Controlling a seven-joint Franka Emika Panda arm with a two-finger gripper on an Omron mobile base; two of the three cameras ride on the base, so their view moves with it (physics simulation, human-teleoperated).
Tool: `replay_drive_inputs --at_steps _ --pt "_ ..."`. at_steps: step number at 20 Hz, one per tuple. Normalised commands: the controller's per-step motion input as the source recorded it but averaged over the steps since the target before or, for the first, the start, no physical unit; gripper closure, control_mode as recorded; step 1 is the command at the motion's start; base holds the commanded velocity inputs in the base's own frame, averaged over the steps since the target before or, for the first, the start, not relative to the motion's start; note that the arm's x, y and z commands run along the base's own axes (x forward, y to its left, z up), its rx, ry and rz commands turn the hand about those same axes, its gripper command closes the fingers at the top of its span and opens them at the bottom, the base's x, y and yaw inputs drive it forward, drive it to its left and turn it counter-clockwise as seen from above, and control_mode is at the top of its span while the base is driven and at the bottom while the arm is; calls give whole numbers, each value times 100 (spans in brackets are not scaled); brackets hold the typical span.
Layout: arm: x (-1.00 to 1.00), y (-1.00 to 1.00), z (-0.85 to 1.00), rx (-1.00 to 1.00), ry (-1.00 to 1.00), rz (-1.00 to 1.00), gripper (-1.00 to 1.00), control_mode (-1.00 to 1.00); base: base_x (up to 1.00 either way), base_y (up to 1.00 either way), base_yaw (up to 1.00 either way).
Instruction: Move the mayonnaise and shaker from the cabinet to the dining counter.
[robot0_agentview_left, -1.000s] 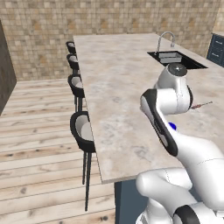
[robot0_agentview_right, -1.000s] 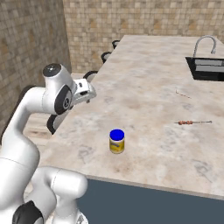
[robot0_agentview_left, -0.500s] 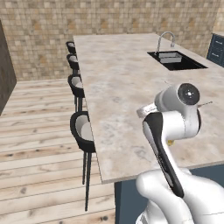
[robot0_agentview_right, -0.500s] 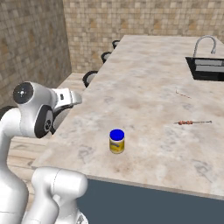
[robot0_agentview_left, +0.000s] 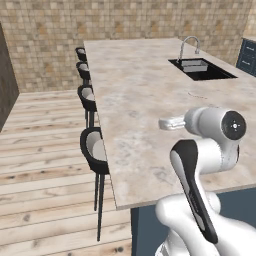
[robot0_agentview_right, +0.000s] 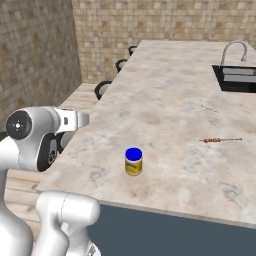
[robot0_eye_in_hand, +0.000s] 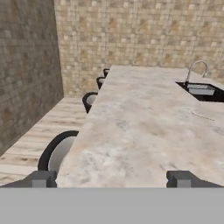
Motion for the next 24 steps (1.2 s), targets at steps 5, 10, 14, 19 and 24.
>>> replay_drive_inputs --at_steps 5,10,14,19,24 --pt "-7 4 3 5 -4 0 -100 -100 0 0 0" --pt "0 0 0 0 0 0 -100 -100 0 0 0" --pt "0 0 0 0 0 0 -100 -100 0 0 0" --pt "0 0 0 0 0 0 -100 100 -74 38 10" --pt "0 0 0 0 0 0 -100 100 -71 82 78"
